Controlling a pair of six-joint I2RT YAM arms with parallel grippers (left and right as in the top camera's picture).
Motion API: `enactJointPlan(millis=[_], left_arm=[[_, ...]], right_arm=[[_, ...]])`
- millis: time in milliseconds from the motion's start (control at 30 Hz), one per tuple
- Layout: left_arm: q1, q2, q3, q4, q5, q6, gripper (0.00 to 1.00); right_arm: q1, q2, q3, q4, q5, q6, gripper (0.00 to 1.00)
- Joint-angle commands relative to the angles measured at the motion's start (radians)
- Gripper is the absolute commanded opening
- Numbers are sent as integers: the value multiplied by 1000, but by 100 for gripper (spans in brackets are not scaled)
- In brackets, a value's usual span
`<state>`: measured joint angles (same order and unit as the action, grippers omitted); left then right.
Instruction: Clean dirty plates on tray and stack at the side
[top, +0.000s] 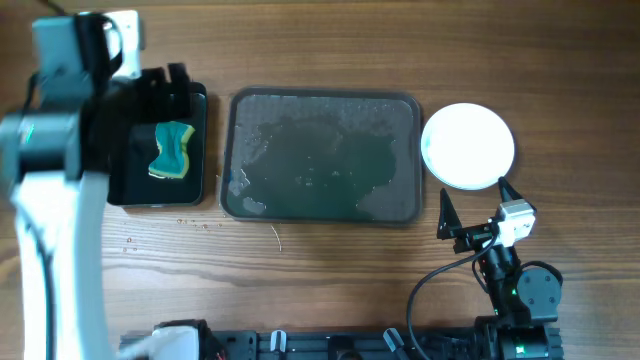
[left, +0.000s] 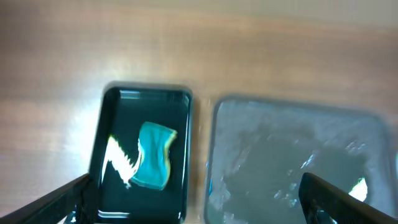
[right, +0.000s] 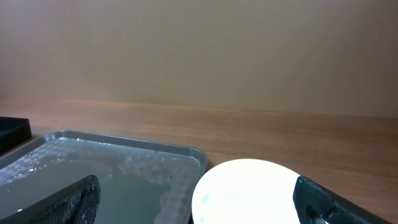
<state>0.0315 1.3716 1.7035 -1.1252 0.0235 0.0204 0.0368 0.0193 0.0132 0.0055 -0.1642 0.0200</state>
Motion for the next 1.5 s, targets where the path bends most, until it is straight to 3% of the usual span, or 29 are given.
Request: enactJointPlan(millis=[0, 267, 433, 700, 867, 1333, 1467], left_arm=[[-3, -196, -137, 121, 98, 0, 100], [-3, -640, -699, 538, 190, 0, 100], [-3, -916, -1051, 712, 193, 0, 100], [-3, -1250, -1458, 936, 198, -7, 100], [-3, -1367, -1561, 962, 197, -6, 100], [-3, -1368, -1686, 1149, 185, -2, 100], [-3, -1368, -1698, 1106, 186, -3, 100]], right_arm=[[5, -14, -8, 8, -16, -17, 100], [5, -14, -8, 8, -16, -17, 100], [5, -14, -8, 8, -16, -17, 100], [5, -14, -8, 8, -16, -17, 100], [5, -14, -8, 8, -16, -17, 100], [5, -14, -8, 8, -16, -17, 100], [5, -14, -8, 8, -16, -17, 100]])
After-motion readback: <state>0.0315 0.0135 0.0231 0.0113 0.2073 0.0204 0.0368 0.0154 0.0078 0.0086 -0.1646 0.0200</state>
